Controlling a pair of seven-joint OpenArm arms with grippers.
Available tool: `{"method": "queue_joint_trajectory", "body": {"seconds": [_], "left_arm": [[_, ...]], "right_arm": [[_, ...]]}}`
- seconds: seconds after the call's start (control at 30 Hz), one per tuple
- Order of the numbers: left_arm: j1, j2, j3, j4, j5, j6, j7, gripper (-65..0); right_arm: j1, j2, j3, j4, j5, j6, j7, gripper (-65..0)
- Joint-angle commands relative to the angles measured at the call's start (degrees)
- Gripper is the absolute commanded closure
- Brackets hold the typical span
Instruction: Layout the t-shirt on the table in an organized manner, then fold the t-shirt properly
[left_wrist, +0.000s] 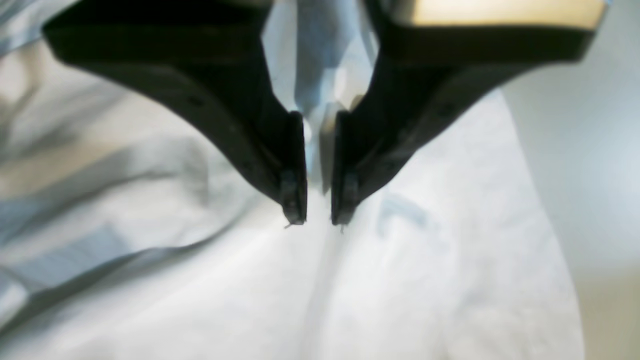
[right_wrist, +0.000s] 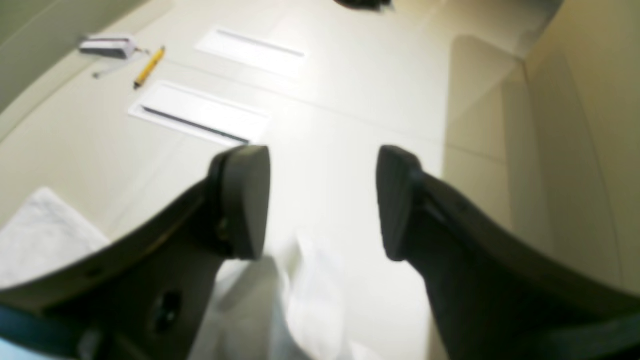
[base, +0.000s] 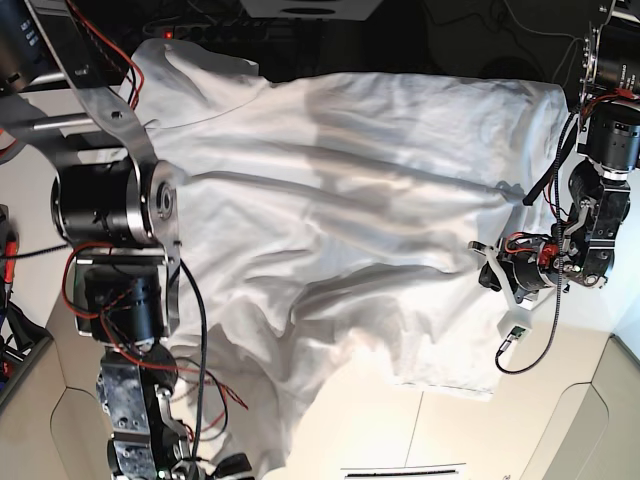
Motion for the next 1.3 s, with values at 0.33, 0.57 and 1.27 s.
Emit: {"method": "queue_joint_trajectory", "body": {"seconds": [0.33,0.57,1.27], "left_arm": [[-1.38,-0.96,-0.39,0.9,-0.33,-0.13,-1.44,-12.6],[-1.44,-0.98,-0.39,0.9,-0.37,-0.13,-4.72,-6.9],[15.08,-4.74,-18.49,9.33,-16.44,-12.37,10.27,0.0]], "right_arm": [[-1.07,2.36,-0.04,1.25,-0.63,-1.68,-15.3,0.0],[-13.51,5.49,-0.04,9.22,12.44,3.91,-30.71,0.0],[-49.03,5.57,10.25,30.69,11.47,2.62,-30.8,0.0]]}}
